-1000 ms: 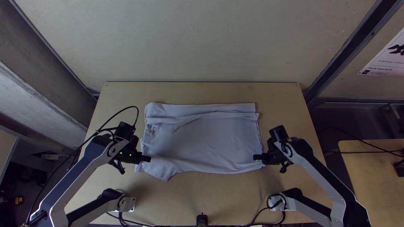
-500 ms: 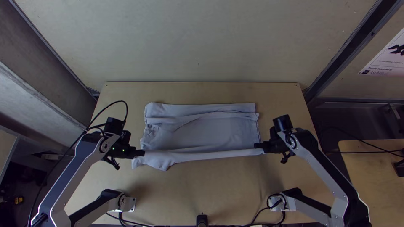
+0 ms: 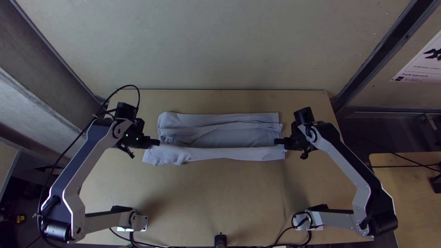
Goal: Fold the t-shirt
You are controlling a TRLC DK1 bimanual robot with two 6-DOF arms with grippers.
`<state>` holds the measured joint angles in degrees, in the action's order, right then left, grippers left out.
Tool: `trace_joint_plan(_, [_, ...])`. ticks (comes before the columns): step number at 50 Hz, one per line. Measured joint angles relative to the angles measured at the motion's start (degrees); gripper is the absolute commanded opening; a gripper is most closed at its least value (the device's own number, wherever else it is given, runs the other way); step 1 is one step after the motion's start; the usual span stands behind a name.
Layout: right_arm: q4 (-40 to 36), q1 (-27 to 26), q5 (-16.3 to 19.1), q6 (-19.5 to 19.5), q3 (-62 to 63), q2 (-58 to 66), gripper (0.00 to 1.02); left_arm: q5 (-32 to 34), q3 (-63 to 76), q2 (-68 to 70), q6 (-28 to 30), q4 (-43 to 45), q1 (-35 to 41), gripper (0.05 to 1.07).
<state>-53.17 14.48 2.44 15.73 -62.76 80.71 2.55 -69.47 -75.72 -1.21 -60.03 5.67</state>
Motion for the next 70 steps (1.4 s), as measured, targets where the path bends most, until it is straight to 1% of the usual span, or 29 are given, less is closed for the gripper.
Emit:
trace_joint_plan(10, [0.13, -1.62, 0.0, -1.05, -5.03, 5.77, 0.03, 0.0, -5.53, -6.36, 1.49, 0.04, -0.31, 0.08])
trace_joint_plan(26, [0.24, -4.04, 0.0, -2.58, -14.8, 14.86, 0.03, 0.02, -14.62, -16.13, 1.53, 1.11, -0.44, 0.08])
trace_joint_plan(40, [0.28, -4.48, 0.0, -2.75, -22.71, 22.12, 0.03, 0.02, -23.32, -24.02, 2.16, 1.31, -0.55, 0.08])
trace_joint_plan(57, [0.98, -4.48, -0.02, -2.75, -28.61, 29.24, 0.03, 0.0, -32.76, -33.7, 2.78, 1.51, -1.68, 0.08])
trace_joint_plan(70, [3.04, -4.9, 0.0, -2.75, -32.52, 35.3, 0.03, 0.0, -35.36, -39.71, 2.78, 5.73, -1.88, 0.08])
